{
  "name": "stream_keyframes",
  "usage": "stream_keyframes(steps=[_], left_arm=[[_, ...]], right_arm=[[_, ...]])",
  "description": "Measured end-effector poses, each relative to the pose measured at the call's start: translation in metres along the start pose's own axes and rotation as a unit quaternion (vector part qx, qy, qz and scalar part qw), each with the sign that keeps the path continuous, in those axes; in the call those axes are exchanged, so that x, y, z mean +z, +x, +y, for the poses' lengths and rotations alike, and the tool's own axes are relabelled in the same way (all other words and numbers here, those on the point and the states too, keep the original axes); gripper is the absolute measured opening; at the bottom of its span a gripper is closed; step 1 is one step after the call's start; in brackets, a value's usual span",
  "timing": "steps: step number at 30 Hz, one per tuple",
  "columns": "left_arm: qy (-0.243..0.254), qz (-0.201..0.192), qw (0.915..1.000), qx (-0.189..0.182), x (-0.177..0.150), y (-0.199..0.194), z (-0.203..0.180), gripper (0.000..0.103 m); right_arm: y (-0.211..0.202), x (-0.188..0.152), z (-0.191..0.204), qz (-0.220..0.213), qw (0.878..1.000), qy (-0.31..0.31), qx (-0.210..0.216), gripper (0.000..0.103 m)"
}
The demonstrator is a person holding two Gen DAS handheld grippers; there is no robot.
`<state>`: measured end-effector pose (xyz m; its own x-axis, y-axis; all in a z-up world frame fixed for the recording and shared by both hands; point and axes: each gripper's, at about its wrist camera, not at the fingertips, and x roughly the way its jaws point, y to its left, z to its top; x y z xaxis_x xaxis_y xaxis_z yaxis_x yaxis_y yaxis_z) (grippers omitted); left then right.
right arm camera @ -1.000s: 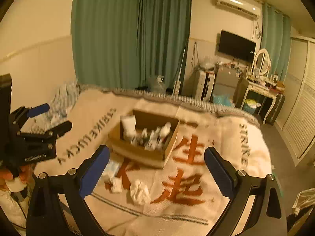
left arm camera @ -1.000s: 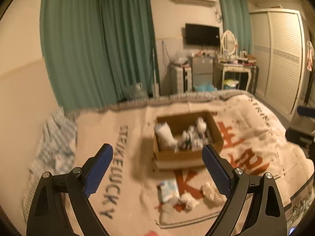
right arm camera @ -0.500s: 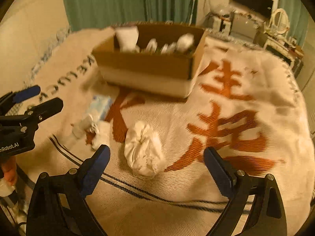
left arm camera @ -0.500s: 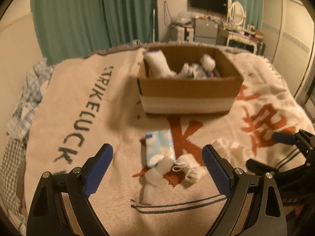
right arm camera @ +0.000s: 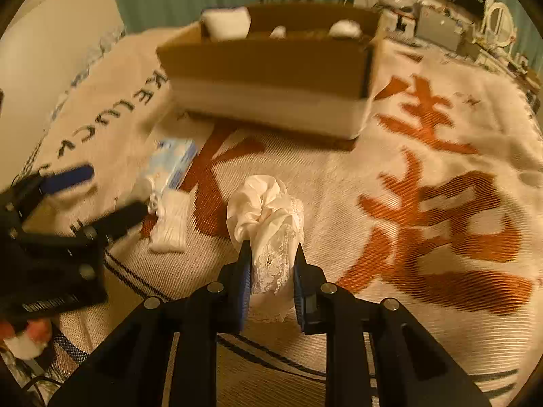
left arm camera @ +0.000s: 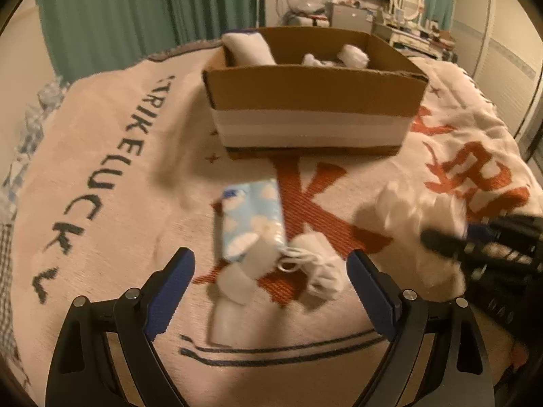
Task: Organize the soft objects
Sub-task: 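Grasp the white lace cloth with the right tool while the left tool grasps a white sock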
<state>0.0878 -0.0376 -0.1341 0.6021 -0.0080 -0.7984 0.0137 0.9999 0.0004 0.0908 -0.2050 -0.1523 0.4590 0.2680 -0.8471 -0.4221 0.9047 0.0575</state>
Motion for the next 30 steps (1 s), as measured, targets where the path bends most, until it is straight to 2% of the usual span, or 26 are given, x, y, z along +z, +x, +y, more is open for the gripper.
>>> stream_keyframes(steps=[4, 5, 6, 7, 13, 14, 15, 17, 20, 30], left_arm=[[0.013, 0.023, 0.9996, -0.012, -0.008, 0.004, -0.017, 0.091], [0.018, 0.03, 0.9993, -0.015, -0.01, 0.007, -0.022, 0.089], [0.022, 0.037, 0.9989, -0.019, -0.012, 0.011, -0.025, 0.079], [0.026, 0.048, 0.9982, -0.025, -0.013, 0.016, -0.029, 0.076], [0.002, 0.069, 0.997, -0.036, -0.006, 0.037, -0.028, 0.074], [0.0, 0.07, 0.9968, -0.038, -0.004, 0.04, -0.027, 0.069], [-0.001, 0.073, 0.9965, -0.04, -0.004, 0.044, -0.027, 0.058], [0.002, 0.081, 0.9955, -0.049, -0.003, 0.049, -0.028, 0.052], [0.008, 0.08, 0.9949, -0.061, -0.004, 0.048, -0.03, 0.037], [0.022, 0.063, 0.9948, -0.077, -0.012, 0.022, -0.029, 0.036]], right_arm=[[-0.02, 0.006, -0.014, -0.024, 0.999, 0.001, -0.031, 0.02], [-0.024, 0.007, -0.02, -0.029, 0.999, 0.009, -0.034, 0.02], [-0.025, 0.008, -0.022, -0.03, 0.999, 0.012, -0.034, 0.02], [-0.026, 0.008, -0.027, -0.033, 0.999, 0.018, -0.032, 0.02], [-0.022, 0.004, -0.027, -0.034, 0.999, 0.018, -0.017, 0.021], [-0.02, 0.004, -0.026, -0.034, 0.999, 0.018, -0.016, 0.021], [-0.019, 0.004, -0.027, -0.032, 0.999, 0.019, -0.013, 0.021], [-0.016, 0.003, -0.029, -0.03, 0.999, 0.023, -0.007, 0.021], [-0.012, 0.002, -0.032, -0.026, 0.999, 0.029, 0.0, 0.021], [-0.02, -0.002, -0.029, -0.03, 0.999, 0.035, -0.004, 0.021]])
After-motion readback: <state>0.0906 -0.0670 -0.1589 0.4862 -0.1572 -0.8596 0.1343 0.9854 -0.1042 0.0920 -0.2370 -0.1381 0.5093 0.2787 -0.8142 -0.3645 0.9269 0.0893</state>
